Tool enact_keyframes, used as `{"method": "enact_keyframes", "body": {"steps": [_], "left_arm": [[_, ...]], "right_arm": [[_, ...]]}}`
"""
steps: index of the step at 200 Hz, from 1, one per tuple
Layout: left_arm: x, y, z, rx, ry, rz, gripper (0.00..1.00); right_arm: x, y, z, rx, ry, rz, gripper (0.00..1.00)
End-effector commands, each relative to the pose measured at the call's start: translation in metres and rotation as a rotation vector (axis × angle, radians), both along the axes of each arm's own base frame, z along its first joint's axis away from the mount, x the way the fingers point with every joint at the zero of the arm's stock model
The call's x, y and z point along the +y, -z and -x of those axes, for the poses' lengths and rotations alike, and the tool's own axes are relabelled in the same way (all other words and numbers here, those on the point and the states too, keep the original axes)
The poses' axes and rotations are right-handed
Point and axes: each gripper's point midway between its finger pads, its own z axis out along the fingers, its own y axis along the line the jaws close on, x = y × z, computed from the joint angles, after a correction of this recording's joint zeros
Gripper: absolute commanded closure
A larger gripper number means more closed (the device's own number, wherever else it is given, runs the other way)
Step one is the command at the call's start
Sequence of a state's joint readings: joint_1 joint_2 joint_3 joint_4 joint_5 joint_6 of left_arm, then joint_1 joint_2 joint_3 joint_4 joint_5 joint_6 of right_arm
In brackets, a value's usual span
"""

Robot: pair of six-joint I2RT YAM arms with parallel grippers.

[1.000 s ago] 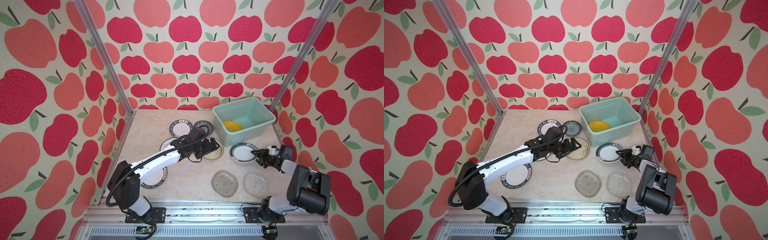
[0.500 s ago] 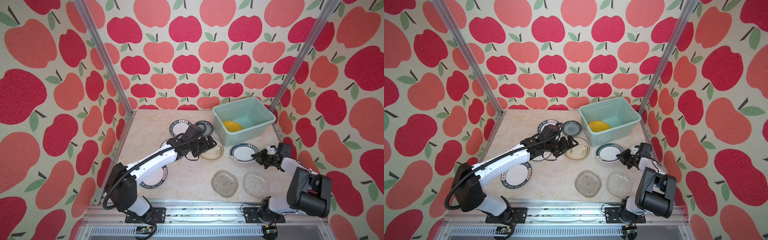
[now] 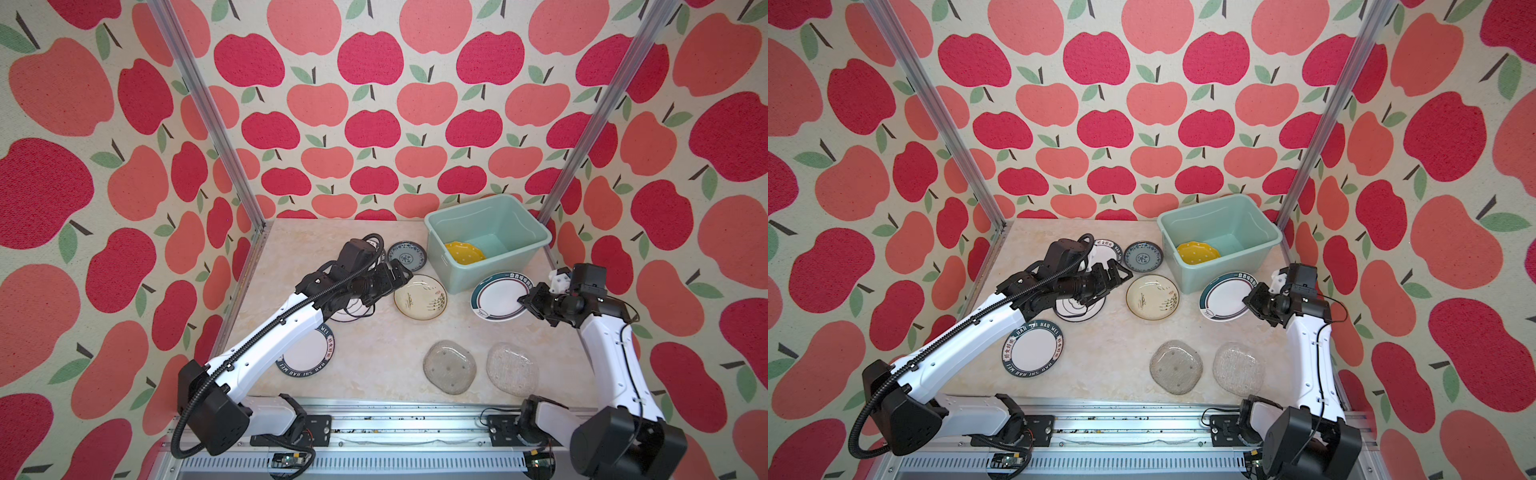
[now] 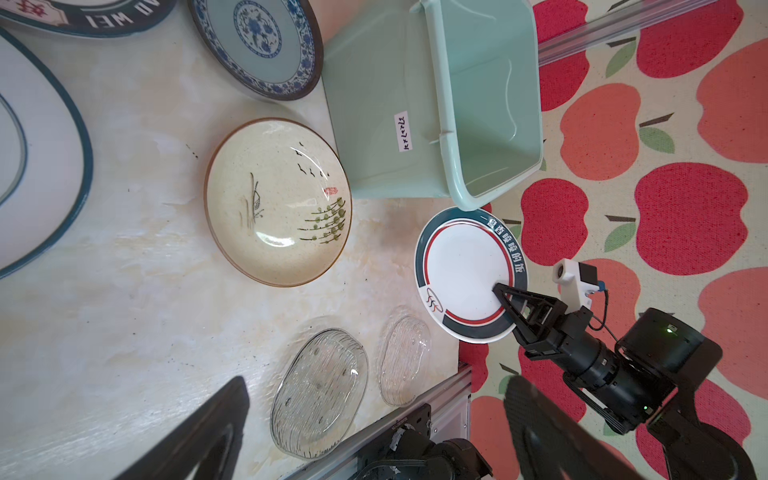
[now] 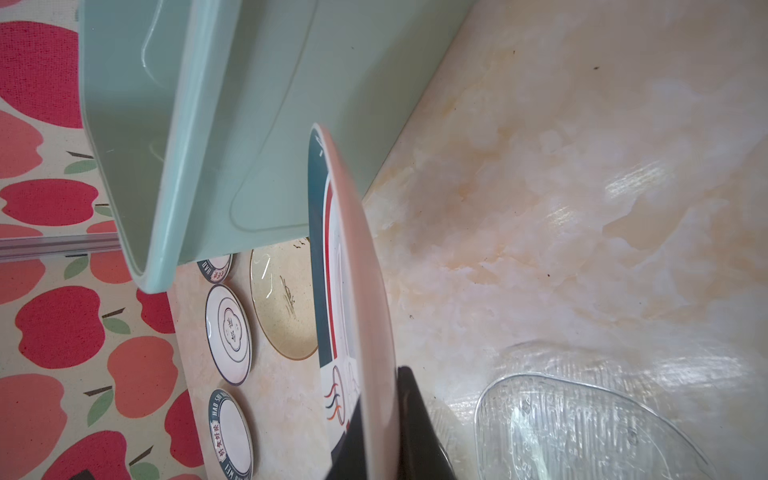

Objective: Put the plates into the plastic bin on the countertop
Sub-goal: 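Lift the green-red rimmed plate with the right gripper over the bin, then lower the green-red rimmed plate into the bin and release it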

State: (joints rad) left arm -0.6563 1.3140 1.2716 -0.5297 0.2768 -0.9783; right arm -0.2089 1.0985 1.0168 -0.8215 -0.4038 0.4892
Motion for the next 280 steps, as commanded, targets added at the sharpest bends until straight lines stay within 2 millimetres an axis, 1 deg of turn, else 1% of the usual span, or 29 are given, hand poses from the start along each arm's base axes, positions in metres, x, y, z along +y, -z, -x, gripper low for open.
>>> {"method": "enact_keyframes", "body": {"steps": [1, 25, 38, 47, 56, 67, 90, 112, 133, 152, 172, 195, 226, 246, 280], "left_arm": [[0.018, -0.018, -0.001, -0.039, -0.02, -0.022, 0.01], [0.032, -0.03, -0.007, -0.07, -0.057, -0.014, 0.01], [0.036, -0.036, -0.012, -0.09, -0.072, -0.005, 0.01], [0.038, -0.04, -0.015, -0.109, -0.072, 0.001, 0.01], [0.039, -0.045, -0.018, -0.127, -0.069, 0.003, 0.01], [0.039, -0.05, -0.022, -0.148, -0.059, -0.001, 0.0], [0.037, -0.056, -0.029, -0.178, -0.042, -0.021, 0.0], [0.033, -0.052, -0.036, -0.164, -0.042, -0.026, 0.0], [0.028, -0.045, -0.044, -0.137, -0.042, -0.022, 0.0], [0.021, -0.04, -0.053, -0.112, -0.031, -0.023, 0.0], [0.012, -0.037, -0.063, -0.096, -0.019, -0.021, 0.0], [0.003, -0.032, -0.076, -0.068, -0.025, -0.012, 0.0], [-0.005, -0.026, -0.089, -0.031, -0.047, 0.015, 0.0], [-0.008, -0.02, -0.093, -0.009, -0.049, 0.013, 0.0], [-0.009, -0.011, -0.098, 0.017, -0.05, 0.002, 0.0]], "right_arm": [[-0.002, -0.052, 0.013, -0.072, -0.035, 0.102, 1.0], [-0.003, -0.107, 0.006, -0.18, -0.05, 0.173, 1.0], [0.004, -0.135, -0.005, -0.246, -0.075, 0.17, 1.0], [0.012, -0.151, -0.016, -0.294, -0.106, 0.152, 1.0], [0.021, -0.162, -0.029, -0.327, -0.141, 0.141, 1.0], [0.031, -0.17, -0.046, -0.355, -0.183, 0.132, 1.0], [0.047, -0.171, -0.087, -0.371, -0.253, 0.112, 1.0], [0.055, -0.163, -0.13, -0.376, -0.3, 0.121, 1.0], [0.059, -0.146, -0.167, -0.366, -0.336, 0.127, 1.0], [0.059, -0.122, -0.19, -0.339, -0.365, 0.149, 1.0], [0.058, -0.095, -0.207, -0.31, -0.392, 0.171, 1.0], [0.063, -0.062, -0.222, -0.271, -0.442, 0.179, 1.0], [0.07, -0.019, -0.235, -0.213, -0.498, 0.189, 1.0], [0.076, 0.001, -0.239, -0.195, -0.533, 0.18, 1.0], [0.086, 0.028, -0.244, -0.172, -0.586, 0.162, 1.0]]}}
